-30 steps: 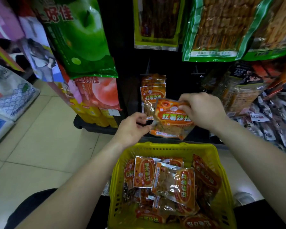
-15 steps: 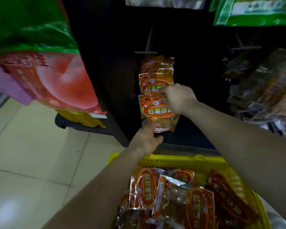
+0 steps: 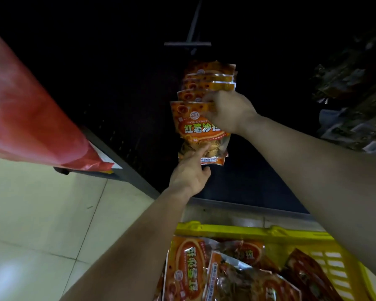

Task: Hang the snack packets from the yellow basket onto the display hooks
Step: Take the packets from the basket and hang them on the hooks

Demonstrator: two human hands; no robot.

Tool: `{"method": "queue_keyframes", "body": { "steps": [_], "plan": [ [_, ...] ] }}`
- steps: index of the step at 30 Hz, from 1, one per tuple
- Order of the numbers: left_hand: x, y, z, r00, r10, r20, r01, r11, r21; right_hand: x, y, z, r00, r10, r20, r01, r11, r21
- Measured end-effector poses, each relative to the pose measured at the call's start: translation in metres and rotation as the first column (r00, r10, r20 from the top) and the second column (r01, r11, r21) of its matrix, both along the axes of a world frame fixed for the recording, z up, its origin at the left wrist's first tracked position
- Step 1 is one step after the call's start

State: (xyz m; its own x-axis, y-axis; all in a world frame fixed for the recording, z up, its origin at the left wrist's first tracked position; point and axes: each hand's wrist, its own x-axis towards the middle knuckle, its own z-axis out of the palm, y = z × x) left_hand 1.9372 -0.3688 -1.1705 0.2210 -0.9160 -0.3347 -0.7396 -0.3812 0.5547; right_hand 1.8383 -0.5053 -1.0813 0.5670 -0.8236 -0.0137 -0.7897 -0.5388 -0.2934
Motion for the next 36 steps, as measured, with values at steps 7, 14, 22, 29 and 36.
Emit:
{"method": "queue_keyframes", "body": {
  "steps": [7,14,22,29,36],
  "plan": [
    [0.0,0.025,0.017,1.0,0.006,-0.029,-0.004,0.998,0.068,-0.026,0.023,0.014,0.999,-0.047,0.008,0.047,0.997,-0.058],
    [0.005,0.063,0.05,1.0,-0.015,0.012,0.015,0.999,0.043,-0.082,0.068,0.036,0.989,-0.145,-0.001,0.145,0.988,0.058],
    [-0.009,0.141,0.101,0.999,-0.019,0.05,0.019,1.0,0.001,-0.143,0.161,0.061,0.982,-0.185,-0.034,0.188,0.974,0.129],
    [-0.044,0.206,0.076,0.997,-0.06,0.052,0.053,0.991,0.122,-0.193,0.244,0.033,0.979,-0.202,0.018,0.195,0.965,0.176],
    [-0.072,0.224,0.035,0.989,-0.143,0.029,0.135,0.971,0.197,-0.212,0.294,-0.033,0.893,-0.204,-0.4,0.379,0.822,0.425]
  ]
}}
